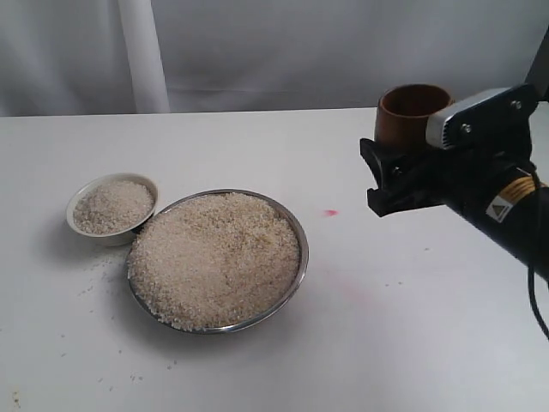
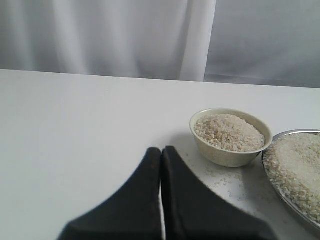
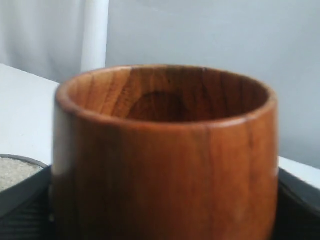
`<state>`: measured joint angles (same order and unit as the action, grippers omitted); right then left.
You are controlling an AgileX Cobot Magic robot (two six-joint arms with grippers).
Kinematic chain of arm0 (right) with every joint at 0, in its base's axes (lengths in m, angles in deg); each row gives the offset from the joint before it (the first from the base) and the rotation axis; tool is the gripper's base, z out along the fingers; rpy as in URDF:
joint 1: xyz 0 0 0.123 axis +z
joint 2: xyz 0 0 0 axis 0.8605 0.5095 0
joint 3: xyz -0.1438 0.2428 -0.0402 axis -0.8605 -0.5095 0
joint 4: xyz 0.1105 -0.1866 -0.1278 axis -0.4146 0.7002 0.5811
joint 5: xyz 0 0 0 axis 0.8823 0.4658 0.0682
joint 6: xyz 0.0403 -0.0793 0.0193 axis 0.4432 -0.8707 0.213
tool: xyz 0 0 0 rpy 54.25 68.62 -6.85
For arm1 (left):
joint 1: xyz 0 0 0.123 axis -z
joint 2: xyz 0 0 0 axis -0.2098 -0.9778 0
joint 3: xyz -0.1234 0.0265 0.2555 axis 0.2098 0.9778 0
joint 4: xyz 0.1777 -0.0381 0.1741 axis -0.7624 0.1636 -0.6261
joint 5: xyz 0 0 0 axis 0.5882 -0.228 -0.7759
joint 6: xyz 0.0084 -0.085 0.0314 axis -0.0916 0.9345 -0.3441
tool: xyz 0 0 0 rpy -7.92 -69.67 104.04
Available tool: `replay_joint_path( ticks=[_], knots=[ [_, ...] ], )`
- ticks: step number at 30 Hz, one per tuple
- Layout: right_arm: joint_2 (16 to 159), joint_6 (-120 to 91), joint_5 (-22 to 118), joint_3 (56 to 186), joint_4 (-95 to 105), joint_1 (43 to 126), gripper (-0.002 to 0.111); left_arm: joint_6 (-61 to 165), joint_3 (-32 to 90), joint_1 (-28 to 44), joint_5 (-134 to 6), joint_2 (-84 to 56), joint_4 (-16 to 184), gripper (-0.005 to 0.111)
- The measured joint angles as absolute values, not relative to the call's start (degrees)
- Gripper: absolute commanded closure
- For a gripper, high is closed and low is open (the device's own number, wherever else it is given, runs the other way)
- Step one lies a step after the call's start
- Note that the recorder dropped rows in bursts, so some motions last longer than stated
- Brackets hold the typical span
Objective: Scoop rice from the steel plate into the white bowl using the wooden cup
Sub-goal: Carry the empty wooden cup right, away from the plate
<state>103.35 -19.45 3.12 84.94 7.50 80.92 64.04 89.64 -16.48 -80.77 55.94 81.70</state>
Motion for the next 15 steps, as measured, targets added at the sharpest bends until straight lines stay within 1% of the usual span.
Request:
replay_joint_path(
  ticks=[3, 15],
  knots=[
    [109.5, -19.5, -3.1, 84.0, 3.1, 80.9, 0.108, 64.0, 89.6, -16.5, -80.8, 55.9, 81.7, 0.107],
    [127.7, -19.5, -13.7, 84.0, -0.6, 80.7, 0.108, 64.0, 89.6, -16.5, -80.8, 55.9, 81.7, 0.107]
  ],
)
